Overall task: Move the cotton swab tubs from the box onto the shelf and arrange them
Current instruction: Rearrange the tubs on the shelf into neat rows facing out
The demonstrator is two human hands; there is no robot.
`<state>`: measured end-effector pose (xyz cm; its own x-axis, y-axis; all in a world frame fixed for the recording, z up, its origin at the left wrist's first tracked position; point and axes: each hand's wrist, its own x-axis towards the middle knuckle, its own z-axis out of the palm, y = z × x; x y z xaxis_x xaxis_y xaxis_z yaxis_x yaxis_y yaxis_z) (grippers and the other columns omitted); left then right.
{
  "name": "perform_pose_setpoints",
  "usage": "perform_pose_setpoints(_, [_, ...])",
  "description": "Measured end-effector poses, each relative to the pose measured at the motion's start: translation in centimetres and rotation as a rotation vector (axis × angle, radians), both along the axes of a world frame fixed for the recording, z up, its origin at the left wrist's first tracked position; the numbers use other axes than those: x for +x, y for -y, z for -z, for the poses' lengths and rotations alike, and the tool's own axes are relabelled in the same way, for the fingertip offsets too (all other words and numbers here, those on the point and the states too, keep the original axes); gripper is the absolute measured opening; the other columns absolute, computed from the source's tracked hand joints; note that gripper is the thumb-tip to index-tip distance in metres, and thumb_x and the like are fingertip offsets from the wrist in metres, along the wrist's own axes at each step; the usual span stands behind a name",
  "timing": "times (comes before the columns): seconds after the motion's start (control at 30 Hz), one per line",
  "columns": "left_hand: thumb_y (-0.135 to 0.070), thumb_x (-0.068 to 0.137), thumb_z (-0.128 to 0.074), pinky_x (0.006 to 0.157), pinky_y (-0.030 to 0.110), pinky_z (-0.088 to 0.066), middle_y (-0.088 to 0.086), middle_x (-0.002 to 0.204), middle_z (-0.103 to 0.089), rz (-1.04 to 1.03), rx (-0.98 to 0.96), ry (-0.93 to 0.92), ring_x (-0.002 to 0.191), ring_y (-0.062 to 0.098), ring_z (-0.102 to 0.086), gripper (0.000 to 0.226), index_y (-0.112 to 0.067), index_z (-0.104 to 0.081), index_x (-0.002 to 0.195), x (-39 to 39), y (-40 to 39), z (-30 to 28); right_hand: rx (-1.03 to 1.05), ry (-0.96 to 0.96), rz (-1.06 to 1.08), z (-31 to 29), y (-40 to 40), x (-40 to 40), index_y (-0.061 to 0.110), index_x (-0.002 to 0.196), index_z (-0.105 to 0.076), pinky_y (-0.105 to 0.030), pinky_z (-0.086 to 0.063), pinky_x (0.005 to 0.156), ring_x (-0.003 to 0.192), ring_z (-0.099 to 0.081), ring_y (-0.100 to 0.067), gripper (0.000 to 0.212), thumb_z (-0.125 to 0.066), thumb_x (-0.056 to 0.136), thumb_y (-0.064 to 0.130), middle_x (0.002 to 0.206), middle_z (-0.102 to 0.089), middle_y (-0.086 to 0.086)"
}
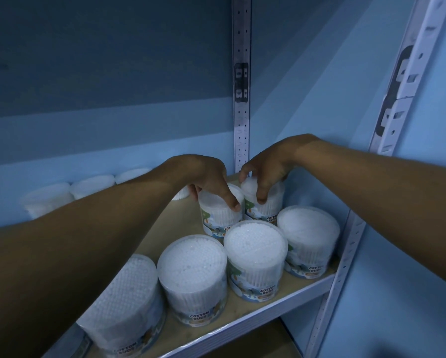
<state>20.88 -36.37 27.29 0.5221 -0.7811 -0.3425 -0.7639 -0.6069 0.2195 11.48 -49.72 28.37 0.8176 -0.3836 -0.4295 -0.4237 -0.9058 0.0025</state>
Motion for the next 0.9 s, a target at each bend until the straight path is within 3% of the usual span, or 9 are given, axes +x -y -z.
perform_pose_setpoints(0.63, [-0.058,0.062,-0.086,0.083,0.035,-0.061,0.007,0.127,-0.057,0.012,0.048,0.014,0.092,0.024,-0.067,0.086,-0.016,-0.055,0.131,-2.2,-0.1,-0.4,0.021,-0.041,0.004,-0.1,-0.1,-1.9,0.038,0.143,-0.04,-0.044,-0.05,0.103,0.129,-0.044,-0.026,0.083,-0.086,0.074,0.032,0.132,-0.041,0.006])
perform_pose_setpoints(0.9, [-0.061,0.061,-0.085,0.083,0.036,-0.061,0.008,0.128,-0.056,0.009,0.069,0.03,0.098,0.027,-0.068,0.094,-0.015,-0.051,0.136,-2.9,-0.3,-0.3,0.032,-0.04,0.025,-0.2,-0.5,-2.5,0.039,0.143,-0.039,-0.043,-0.052,0.1,0.127,-0.045,-0.026,0.084,-0.086,0.074,0.032,0.131,-0.042,0.006])
